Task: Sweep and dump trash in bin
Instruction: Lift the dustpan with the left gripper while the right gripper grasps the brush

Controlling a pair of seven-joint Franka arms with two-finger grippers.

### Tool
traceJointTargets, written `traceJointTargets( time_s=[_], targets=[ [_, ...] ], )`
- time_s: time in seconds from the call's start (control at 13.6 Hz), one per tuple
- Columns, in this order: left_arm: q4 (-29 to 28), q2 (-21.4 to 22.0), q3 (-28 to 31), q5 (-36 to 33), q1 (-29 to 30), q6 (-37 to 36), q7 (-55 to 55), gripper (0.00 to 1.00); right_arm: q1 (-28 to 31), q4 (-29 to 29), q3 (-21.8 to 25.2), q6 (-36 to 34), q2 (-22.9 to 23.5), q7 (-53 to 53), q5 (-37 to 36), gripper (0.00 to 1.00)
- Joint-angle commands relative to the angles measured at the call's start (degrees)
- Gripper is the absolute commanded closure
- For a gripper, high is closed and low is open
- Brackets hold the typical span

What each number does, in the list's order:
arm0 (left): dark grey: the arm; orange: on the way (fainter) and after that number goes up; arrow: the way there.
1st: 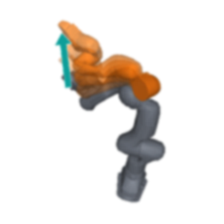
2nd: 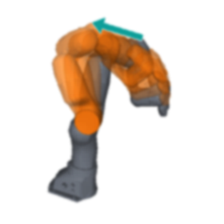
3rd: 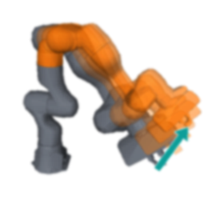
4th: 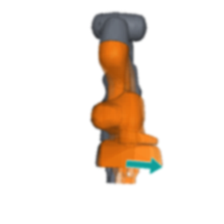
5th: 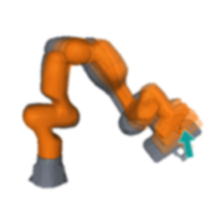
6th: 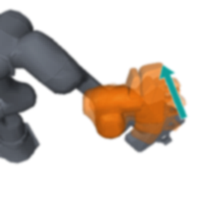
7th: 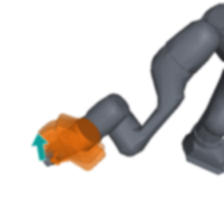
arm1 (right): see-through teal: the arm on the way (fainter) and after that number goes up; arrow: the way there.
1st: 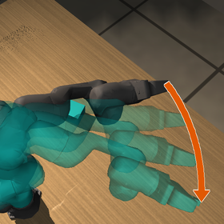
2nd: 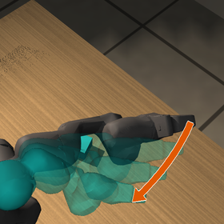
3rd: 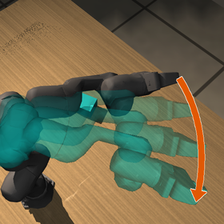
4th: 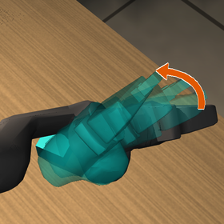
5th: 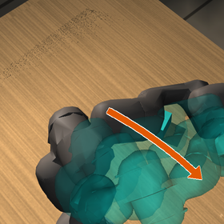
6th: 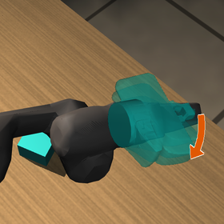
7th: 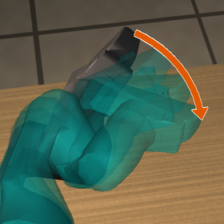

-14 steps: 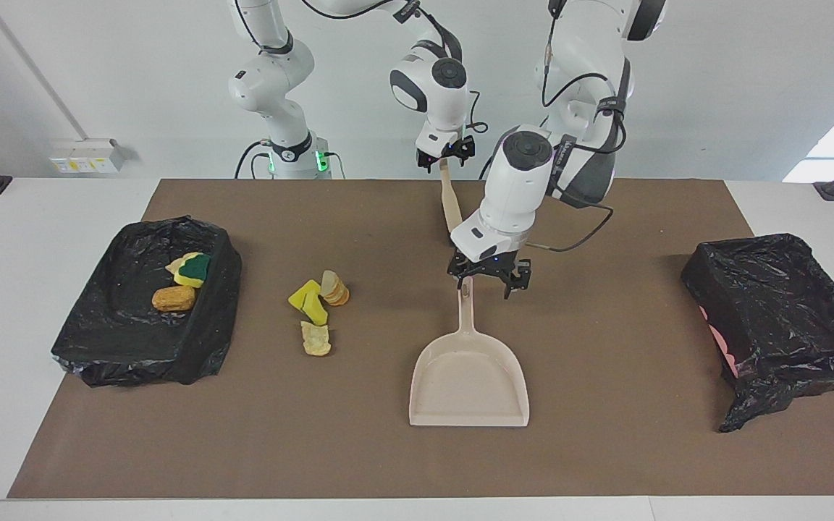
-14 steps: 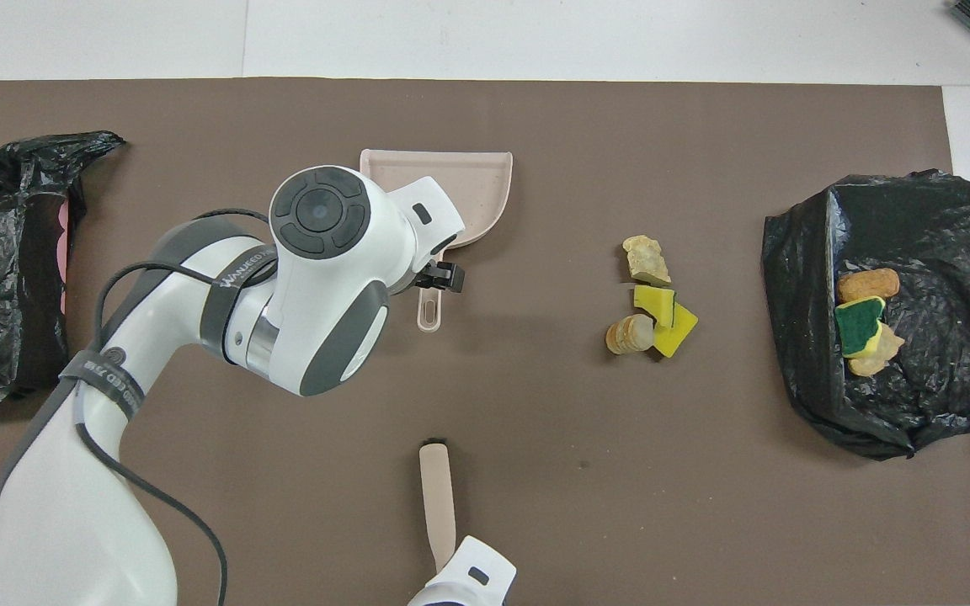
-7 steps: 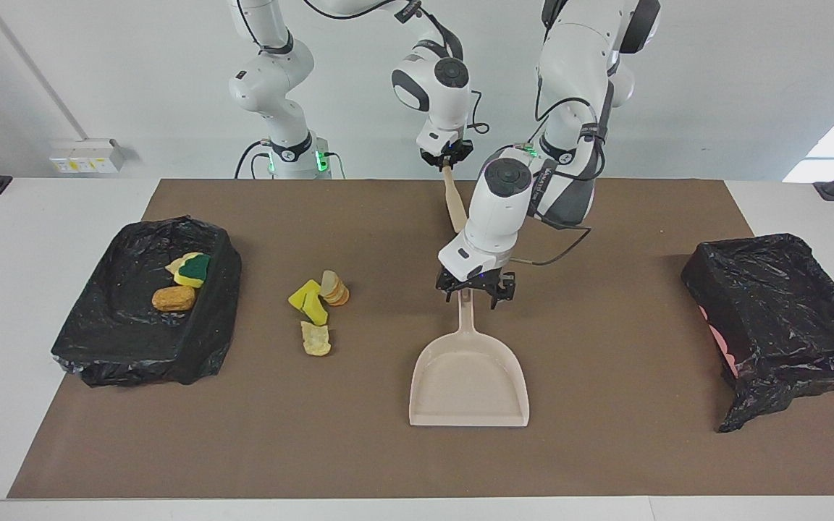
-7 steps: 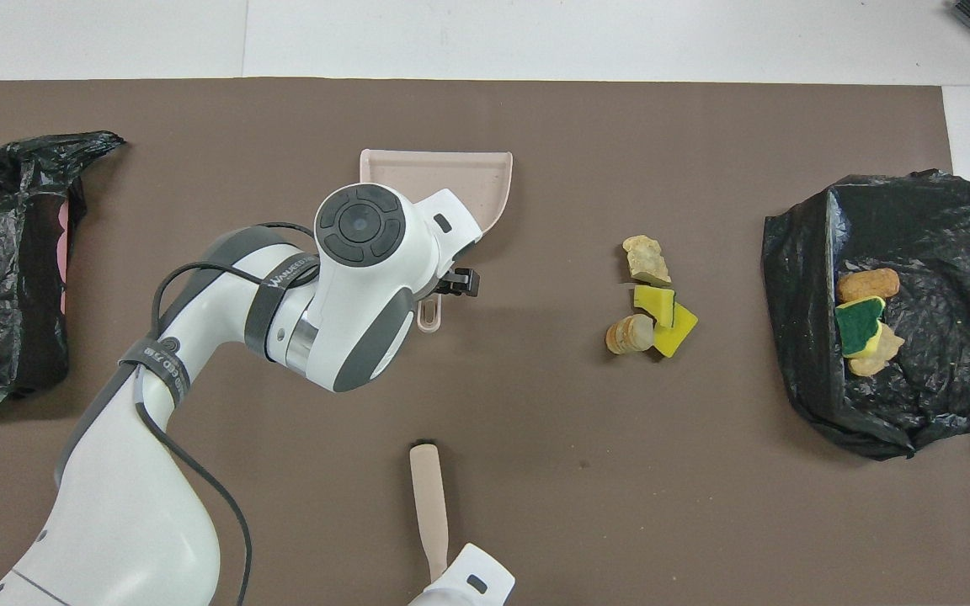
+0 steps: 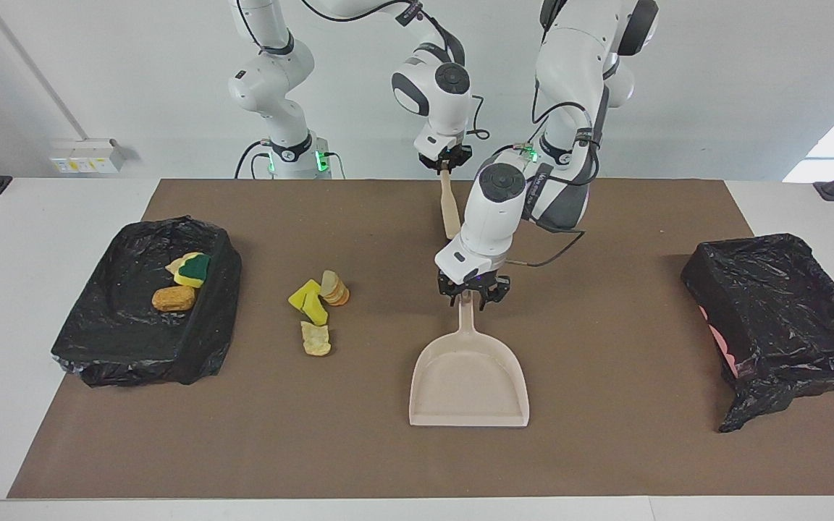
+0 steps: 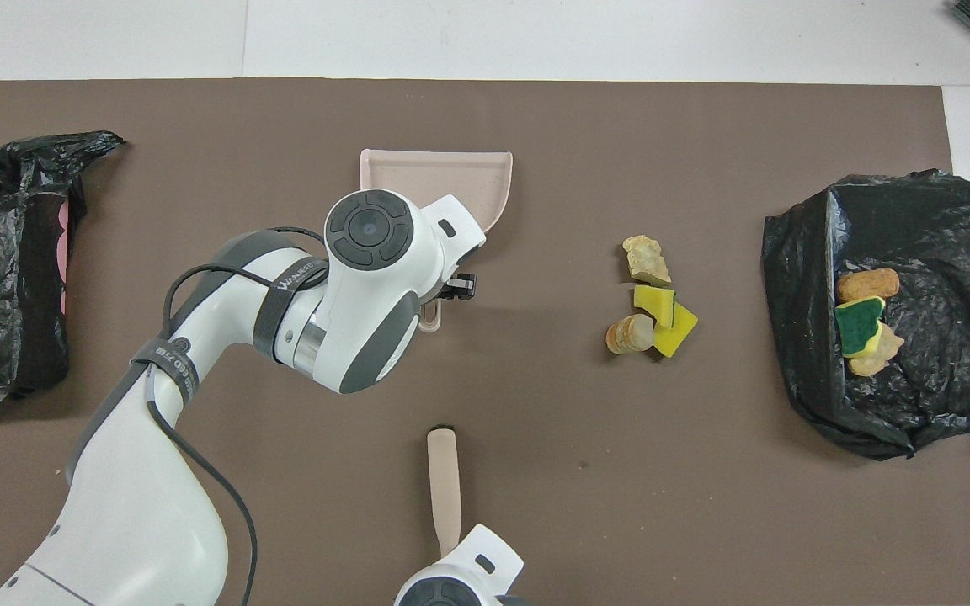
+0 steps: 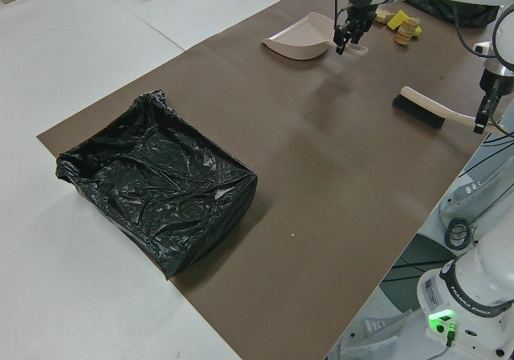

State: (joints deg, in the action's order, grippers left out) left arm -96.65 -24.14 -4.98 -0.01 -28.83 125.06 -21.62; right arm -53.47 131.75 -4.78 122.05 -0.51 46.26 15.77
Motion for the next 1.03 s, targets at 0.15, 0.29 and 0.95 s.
traceJointTargets(
  time_s=[0.15, 0.29, 0.95],
  targets=[
    [-1.5, 0.9, 0.8, -0.4, -0.6, 0.4, -0.4, 0.73, 11.8, -0.9, -0.1, -12.5, -7.7, -5.7, -5.5, 1.0],
    [-1.4, 1.2, 0.8, -0.5, -0.1, 0.1, 0.0, 0.98, 16.8, -1.7, -0.1, -15.5, -7.9, -6.0, -10.8, 1.0],
    [-1.1, 6.4, 1.6, -9.1, 2.6, -12.3, 30.6, 1.0, 36.4, -7.1, -0.6, -18.3, -2.2, -26.8, -36.4, 1.0]
  ],
)
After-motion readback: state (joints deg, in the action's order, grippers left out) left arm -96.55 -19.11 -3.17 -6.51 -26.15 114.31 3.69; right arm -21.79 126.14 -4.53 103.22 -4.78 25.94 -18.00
